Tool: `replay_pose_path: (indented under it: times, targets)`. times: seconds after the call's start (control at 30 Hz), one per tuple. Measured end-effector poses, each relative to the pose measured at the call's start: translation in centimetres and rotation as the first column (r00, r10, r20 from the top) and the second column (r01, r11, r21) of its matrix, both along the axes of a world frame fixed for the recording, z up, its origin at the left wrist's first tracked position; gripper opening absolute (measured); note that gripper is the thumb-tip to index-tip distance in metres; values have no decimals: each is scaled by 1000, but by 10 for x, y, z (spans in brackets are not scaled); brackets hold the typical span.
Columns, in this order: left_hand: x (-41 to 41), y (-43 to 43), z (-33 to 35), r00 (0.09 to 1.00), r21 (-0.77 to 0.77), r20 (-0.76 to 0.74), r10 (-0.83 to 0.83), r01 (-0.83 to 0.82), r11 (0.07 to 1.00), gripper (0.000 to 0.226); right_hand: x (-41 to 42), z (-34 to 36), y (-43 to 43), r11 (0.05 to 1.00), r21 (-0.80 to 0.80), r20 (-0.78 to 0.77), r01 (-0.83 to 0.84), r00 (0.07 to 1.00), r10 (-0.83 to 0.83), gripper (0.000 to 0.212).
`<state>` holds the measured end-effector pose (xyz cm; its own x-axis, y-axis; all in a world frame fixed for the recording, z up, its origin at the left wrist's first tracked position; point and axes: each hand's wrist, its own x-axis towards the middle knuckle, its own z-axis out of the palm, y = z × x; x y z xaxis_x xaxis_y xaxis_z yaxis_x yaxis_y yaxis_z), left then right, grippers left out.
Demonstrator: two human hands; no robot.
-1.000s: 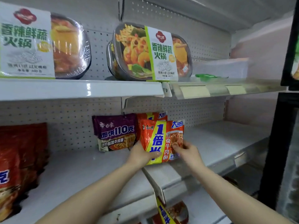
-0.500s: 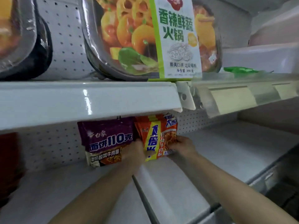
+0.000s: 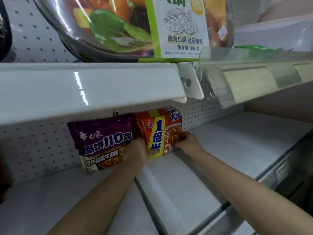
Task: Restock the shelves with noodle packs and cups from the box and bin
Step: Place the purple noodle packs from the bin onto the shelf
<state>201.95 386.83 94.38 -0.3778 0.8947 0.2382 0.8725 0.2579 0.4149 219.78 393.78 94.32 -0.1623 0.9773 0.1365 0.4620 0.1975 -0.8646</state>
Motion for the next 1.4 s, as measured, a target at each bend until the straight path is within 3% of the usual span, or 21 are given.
replay_pose_path:
  times: [0.13, 0.23, 0.37, 0.5, 0.67, 0.77, 0.87, 0.97, 1.07, 1.2, 1.4]
  targets:
    - [-9, -7, -4, 996, 27, 54, -76, 75, 997, 67, 21, -2, -13, 999, -45, 56, 5, 998, -2, 76]
    - [-4, -15, 4, 995, -13, 53, -85, 86, 996, 67, 39, -2, -27, 1000, -11, 58, -2, 998, 3, 83]
    - [11, -32, 28, 992, -182, 103, -78, 96, 979, 81, 65, 11, -53, 997, 74, 152, 3, 988, -14, 71]
    - [33, -63, 53, 974, -223, 222, -40, 91, 971, 82, 85, 18, -87, 993, 119, 90, 1, 996, -12, 62]
    - [69, -110, 79, 983, -41, 177, -43, 51, 998, 75, 110, 5, -146, 951, 306, -10, 33, 999, -32, 48]
    - [98, -144, 87, 983, 65, 73, -167, 162, 985, 55, 131, -22, -182, 899, 422, -122, 121, 990, -76, 40]
    - [125, -175, 76, 967, 192, 3, -256, 251, 949, 55, 159, -66, -211, 843, 484, -143, 234, 972, -188, 38]
    - [157, -199, 40, 914, 274, -64, -400, 401, 874, 48, 184, -118, -240, 869, 402, -126, 289, 957, -261, 39]
    - [188, -214, -14, 813, 237, -146, -564, 582, 778, 31, 202, -168, -266, 933, 230, 0, 278, 958, -285, 42]
    - [214, -214, -106, 711, -43, -133, -690, 692, 721, 34, 216, -219, -292, 966, 15, 102, 257, 961, -257, 47]
    - [218, -220, -253, 697, -404, 87, -712, 678, 614, 36, 223, -311, -320, 921, -277, 224, 274, 950, -216, 54]
